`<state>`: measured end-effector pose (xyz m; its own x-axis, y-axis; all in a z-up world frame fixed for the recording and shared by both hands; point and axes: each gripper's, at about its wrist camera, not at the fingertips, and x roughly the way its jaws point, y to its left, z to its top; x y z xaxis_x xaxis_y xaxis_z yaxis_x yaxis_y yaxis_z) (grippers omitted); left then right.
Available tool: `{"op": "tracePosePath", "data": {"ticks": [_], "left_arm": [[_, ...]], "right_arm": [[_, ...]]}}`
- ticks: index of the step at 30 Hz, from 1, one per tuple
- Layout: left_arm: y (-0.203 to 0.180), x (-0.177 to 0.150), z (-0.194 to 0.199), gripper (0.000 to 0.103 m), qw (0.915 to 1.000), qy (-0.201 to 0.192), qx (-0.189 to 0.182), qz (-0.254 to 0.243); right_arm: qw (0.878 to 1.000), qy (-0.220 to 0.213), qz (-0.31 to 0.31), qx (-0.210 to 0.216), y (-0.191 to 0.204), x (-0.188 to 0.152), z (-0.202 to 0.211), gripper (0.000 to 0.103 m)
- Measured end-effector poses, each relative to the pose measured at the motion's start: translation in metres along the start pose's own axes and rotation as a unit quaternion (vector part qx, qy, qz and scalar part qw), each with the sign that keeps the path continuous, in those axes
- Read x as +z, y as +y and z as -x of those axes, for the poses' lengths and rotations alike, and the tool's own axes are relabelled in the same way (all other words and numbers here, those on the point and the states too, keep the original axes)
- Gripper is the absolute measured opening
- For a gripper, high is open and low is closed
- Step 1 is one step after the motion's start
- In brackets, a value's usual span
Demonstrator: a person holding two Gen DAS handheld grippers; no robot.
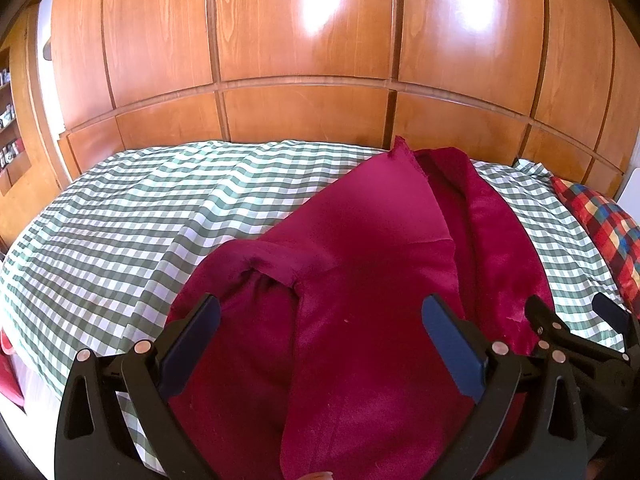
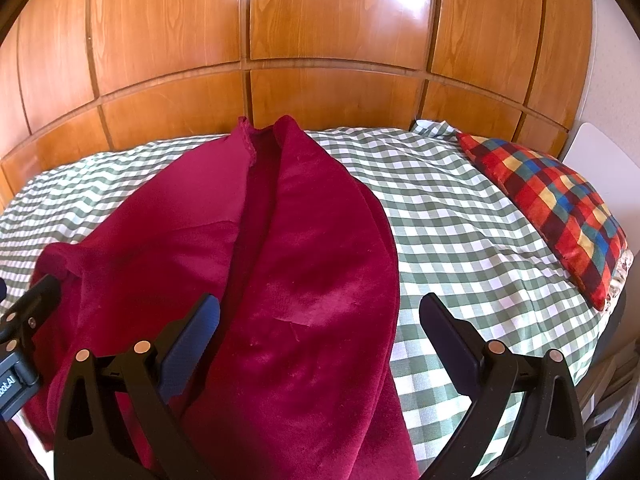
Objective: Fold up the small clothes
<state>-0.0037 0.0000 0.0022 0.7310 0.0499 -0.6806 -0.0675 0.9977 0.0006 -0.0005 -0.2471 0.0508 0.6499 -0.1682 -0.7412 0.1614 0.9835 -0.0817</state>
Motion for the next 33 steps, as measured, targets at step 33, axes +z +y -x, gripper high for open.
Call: {"op": "tracePosePath", "data": {"ticks": [33], "left_arm": [[-0.0063,-0.0037,0.0044,0.101,0.9997,0.001,-0.017,-0.019]], "right_arm": [[1.000,0.001,-0.001,-0.001,-0.0041,0.0016,0.0007,0.099]]}}
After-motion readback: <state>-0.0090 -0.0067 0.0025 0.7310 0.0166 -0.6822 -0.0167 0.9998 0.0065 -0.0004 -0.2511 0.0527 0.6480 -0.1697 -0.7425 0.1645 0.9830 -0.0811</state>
